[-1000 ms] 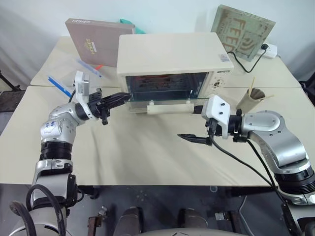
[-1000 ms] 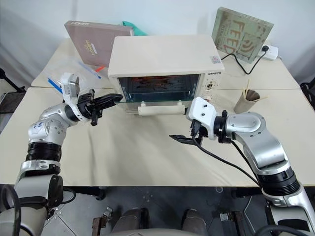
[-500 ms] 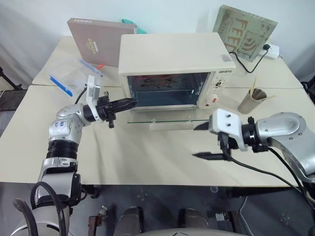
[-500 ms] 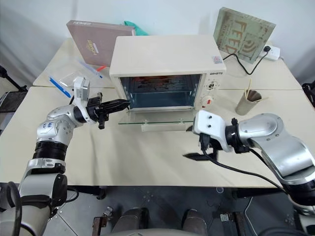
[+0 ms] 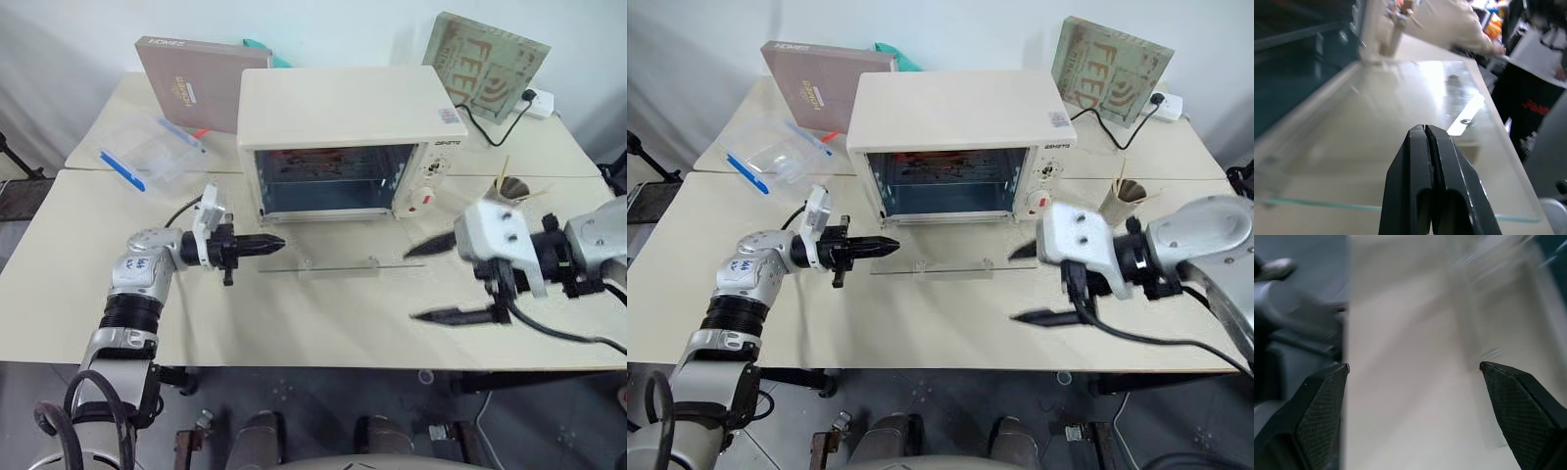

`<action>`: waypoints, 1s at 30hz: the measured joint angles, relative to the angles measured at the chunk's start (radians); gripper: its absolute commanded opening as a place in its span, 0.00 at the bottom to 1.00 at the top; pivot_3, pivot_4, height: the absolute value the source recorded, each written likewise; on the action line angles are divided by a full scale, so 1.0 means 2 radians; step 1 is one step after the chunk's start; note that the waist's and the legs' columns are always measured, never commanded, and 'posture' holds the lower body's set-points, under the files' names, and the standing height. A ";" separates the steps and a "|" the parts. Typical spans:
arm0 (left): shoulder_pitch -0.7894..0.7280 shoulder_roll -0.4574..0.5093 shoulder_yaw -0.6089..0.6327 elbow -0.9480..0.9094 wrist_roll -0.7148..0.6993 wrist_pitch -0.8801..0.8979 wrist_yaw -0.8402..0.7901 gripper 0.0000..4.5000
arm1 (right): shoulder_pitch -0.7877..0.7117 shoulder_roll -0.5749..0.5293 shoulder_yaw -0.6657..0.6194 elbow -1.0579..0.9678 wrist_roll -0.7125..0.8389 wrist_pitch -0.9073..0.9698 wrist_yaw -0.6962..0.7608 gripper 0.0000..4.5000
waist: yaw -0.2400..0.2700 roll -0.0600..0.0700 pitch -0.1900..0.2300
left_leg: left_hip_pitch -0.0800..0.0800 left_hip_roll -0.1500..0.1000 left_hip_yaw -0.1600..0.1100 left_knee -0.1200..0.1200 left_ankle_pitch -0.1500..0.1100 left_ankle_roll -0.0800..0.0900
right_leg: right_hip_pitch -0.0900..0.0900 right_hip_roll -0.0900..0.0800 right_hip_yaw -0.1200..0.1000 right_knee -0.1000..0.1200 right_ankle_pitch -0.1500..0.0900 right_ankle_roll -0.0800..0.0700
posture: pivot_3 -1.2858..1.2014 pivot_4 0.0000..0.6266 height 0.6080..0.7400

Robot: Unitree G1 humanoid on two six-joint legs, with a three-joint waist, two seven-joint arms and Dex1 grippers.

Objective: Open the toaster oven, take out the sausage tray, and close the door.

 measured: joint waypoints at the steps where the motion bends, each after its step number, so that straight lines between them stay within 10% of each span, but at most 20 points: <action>1: 0.000 0.002 -0.004 -0.001 0.005 -0.002 0.000 0.01 | -0.019 0.015 0.003 0.007 -0.004 -0.001 -0.015 1.00 | 0.000 0.000 0.000 | 0.000 0.000 0.000 0.000 0.000 0.000 | 0.000 0.000 0.000 0.000 0.000 0.000 | 0.52 0.24 1.00; 18: 0.032 0.023 -0.047 -0.063 0.068 -0.018 0.027 0.01 | -0.133 0.264 0.277 0.282 -0.404 -0.146 -0.327 1.00 | -0.005 0.000 0.000 | 0.000 0.000 0.001 0.000 0.000 0.000 | -0.003 0.000 0.002 0.004 0.000 0.000 | 0.52 0.24 1.00; 30: 0.094 0.003 0.074 -0.165 -0.042 0.035 0.108 0.01 | -0.199 0.366 0.337 0.459 -0.578 -0.229 -0.404 1.00 | -0.022 0.000 0.000 | -0.001 0.001 0.001 -0.001 0.000 -0.001 | -0.005 0.000 0.002 0.007 0.000 0.000 | 0.52 0.24 1.00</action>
